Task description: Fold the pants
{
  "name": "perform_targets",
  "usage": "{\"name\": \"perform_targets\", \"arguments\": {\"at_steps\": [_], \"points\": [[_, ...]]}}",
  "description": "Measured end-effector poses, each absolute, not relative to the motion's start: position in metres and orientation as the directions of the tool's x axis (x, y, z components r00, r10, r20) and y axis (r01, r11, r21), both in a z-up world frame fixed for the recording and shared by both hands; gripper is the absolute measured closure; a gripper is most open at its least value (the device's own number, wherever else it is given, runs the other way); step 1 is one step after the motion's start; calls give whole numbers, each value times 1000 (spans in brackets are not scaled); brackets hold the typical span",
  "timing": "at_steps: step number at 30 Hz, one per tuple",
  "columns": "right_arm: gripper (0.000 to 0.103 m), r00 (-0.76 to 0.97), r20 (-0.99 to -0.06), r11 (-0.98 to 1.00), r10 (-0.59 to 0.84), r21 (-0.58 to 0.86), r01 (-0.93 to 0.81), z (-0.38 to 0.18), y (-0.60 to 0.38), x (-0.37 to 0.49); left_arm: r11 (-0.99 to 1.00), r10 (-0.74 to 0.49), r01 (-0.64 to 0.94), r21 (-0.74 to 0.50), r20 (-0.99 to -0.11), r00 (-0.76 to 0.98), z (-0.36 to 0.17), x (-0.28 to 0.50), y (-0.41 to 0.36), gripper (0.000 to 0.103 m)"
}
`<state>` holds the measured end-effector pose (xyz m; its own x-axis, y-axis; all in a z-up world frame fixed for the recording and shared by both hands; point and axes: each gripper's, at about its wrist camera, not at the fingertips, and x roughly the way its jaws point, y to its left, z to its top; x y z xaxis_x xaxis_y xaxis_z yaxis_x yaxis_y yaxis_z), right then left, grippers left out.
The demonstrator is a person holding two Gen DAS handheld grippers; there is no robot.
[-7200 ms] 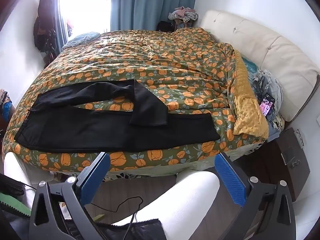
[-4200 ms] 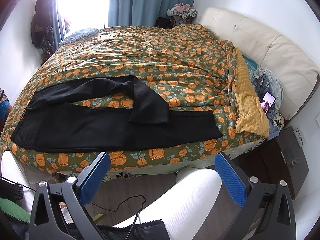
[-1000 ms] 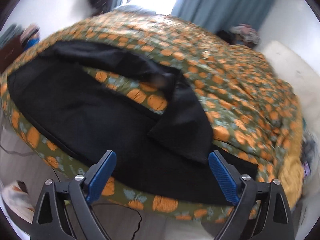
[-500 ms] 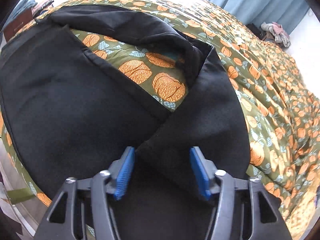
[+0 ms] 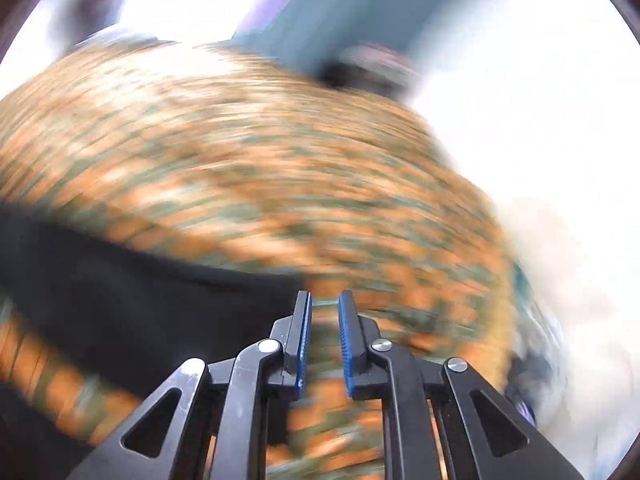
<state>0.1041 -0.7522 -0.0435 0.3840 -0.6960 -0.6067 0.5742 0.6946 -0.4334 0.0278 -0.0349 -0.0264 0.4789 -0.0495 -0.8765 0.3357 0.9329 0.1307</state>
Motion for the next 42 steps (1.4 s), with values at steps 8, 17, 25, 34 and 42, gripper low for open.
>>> {"name": "perform_targets", "arguments": {"at_steps": [8, 17, 25, 34, 42], "points": [[23, 448, -743, 772, -498, -144, 619, -104, -732, 45, 926, -96, 367, 92, -882, 461, -51, 74, -46, 0], [22, 651, -753, 870, -94, 256, 422, -184, -604, 36, 970, -152, 241, -37, -864, 479, -74, 227, -86, 1], [22, 641, -765, 766, -63, 375, 523, -204, -722, 85, 963, -254, 202, -180, -858, 447, -72, 218, -77, 1], [24, 693, -720, 538, 19, 592, 600, -214, -840, 104, 990, -112, 118, -73, -922, 371, -111, 183, -33, 1], [40, 534, -843, 648, 68, 445, 619, -243, -823, 173, 992, -90, 117, -54, -940, 330, -128, 175, -38, 1]]}}
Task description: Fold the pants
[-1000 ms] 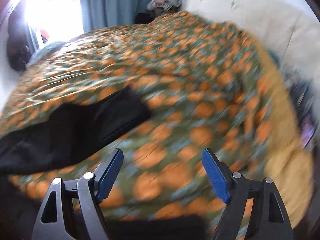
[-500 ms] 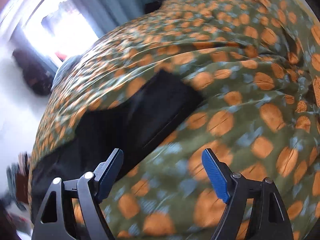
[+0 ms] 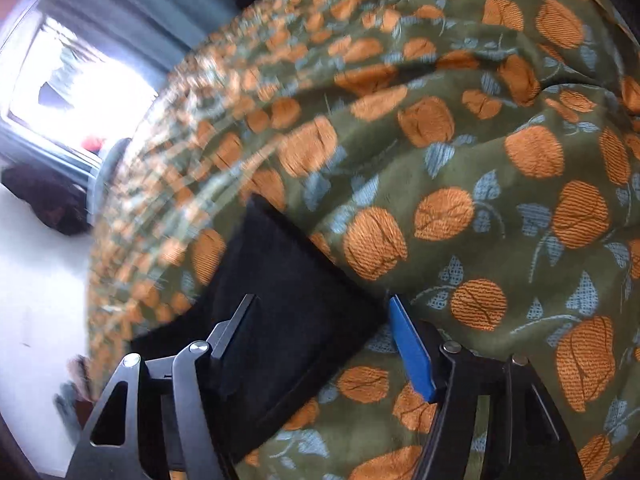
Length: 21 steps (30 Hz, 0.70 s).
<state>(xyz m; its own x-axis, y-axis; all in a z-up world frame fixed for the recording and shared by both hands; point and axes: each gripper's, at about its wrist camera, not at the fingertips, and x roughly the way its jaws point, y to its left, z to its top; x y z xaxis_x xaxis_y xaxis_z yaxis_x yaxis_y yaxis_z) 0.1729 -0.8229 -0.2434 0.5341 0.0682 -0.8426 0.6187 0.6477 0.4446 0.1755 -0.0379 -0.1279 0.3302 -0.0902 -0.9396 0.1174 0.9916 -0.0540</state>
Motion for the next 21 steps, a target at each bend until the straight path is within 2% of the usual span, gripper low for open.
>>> {"name": "perform_targets", "arguments": {"at_steps": [1, 3, 6, 8, 10, 13, 16, 19, 21], "points": [[56, 518, -853, 669, 65, 423, 611, -245, -819, 177, 990, -86, 132, -44, -940, 331, -129, 175, -42, 1], [82, 504, -864, 724, 1, 348, 595, -235, -811, 175, 986, -70, 166, -13, -937, 342, -129, 173, -51, 1], [82, 405, -899, 739, -167, 158, 655, -224, -797, 158, 978, -67, 210, 12, -930, 361, -132, 177, -64, 1], [76, 357, -906, 759, -229, 63, 648, -226, -786, 153, 969, -79, 247, 11, -933, 350, -136, 187, -79, 1], [42, 308, -902, 741, -303, -19, 671, -225, -783, 144, 951, -113, 309, 6, -923, 367, -135, 201, -102, 1], [37, 378, -854, 704, -358, 19, 710, -206, -773, 125, 928, -135, 370, 47, -881, 452, -130, 235, -142, 1], [33, 530, -807, 743, -261, 182, 644, -186, -738, 115, 930, -111, 359, 82, -868, 484, -143, 288, -169, 1], [22, 644, -749, 790, -158, 295, 537, -176, -683, 103, 942, 24, 289, 173, -891, 453, -180, 339, -175, 1], [22, 688, -717, 818, -114, 325, 474, -174, -644, 86, 940, 151, 221, 261, -896, 417, -209, 360, -164, 0]]}}
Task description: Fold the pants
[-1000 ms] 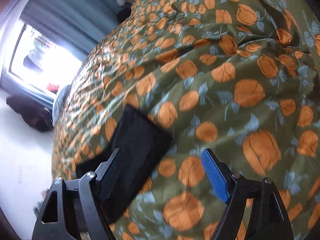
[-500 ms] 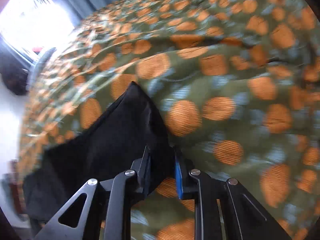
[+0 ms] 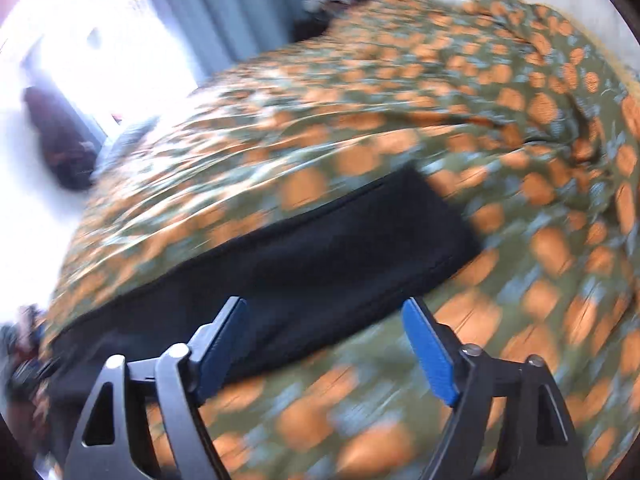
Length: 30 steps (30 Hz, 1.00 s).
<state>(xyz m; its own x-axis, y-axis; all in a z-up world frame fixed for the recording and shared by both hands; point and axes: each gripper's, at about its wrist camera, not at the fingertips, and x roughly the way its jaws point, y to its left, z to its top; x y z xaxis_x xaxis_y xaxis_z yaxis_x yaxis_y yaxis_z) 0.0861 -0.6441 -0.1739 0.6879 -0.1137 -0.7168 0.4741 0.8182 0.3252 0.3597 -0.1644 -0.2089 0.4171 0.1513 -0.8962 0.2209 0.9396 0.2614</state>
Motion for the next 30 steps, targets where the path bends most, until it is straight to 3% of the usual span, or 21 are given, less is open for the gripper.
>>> {"name": "perform_targets", "arguments": {"at_steps": [1, 4, 8, 15, 21, 25, 30], "points": [[21, 700, -708, 830, -99, 329, 450, -175, -629, 78, 942, 188, 188, 277, -902, 389, -221, 368, -153, 0], [18, 696, -712, 858, -93, 298, 419, -186, -591, 65, 984, 117, 87, 156, -930, 349, -228, 380, -113, 0], [18, 660, -746, 865, -87, 272, 421, -202, -568, 48, 985, 142, 44, 170, -920, 366, -208, 374, -95, 1], [18, 664, -744, 838, -77, 312, 447, -205, -539, 0, 948, -145, 318, 7, -881, 451, -153, 261, -128, 1], [18, 656, -753, 744, 46, 464, 481, -227, -514, -38, 743, -398, 648, -167, -888, 228, -162, 130, -216, 1], [18, 628, -776, 668, 60, 499, 552, -248, -513, -60, 656, -320, 750, -84, -931, 175, -199, 83, -252, 1], [18, 624, -780, 676, 39, 481, 558, -246, -511, -69, 705, -271, 708, -43, -939, 213, -199, 88, -229, 1]]}}
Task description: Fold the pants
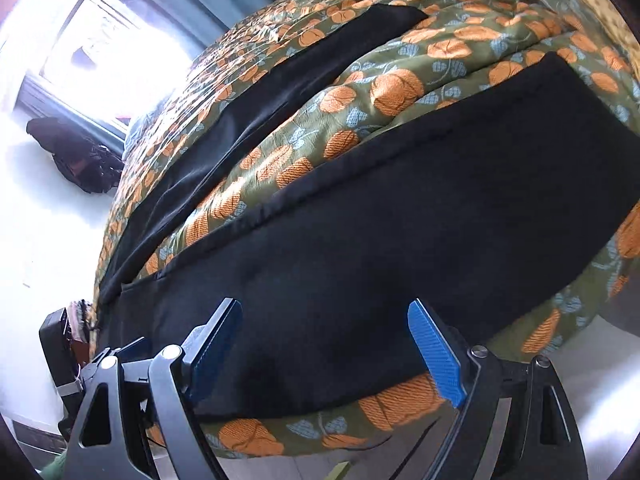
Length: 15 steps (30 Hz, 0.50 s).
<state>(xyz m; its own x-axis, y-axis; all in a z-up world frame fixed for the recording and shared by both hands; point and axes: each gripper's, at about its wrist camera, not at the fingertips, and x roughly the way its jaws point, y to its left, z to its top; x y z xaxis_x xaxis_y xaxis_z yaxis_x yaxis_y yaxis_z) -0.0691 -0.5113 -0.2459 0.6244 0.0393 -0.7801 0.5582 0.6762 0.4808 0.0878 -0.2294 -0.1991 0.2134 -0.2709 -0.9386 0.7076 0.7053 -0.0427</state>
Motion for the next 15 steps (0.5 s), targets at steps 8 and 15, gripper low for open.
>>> {"name": "perform_targets", "arguments": {"at_steps": [8, 15], "points": [[18, 642, -766, 712, 41, 473, 519, -240, -506, -46, 877, -230, 478, -49, -916, 328, -151, 154, -156, 1], [18, 693, -704, 843, 157, 461, 277, -192, -495, 72, 959, -219, 265, -100, -854, 473, -128, 274, -160, 1]]}}
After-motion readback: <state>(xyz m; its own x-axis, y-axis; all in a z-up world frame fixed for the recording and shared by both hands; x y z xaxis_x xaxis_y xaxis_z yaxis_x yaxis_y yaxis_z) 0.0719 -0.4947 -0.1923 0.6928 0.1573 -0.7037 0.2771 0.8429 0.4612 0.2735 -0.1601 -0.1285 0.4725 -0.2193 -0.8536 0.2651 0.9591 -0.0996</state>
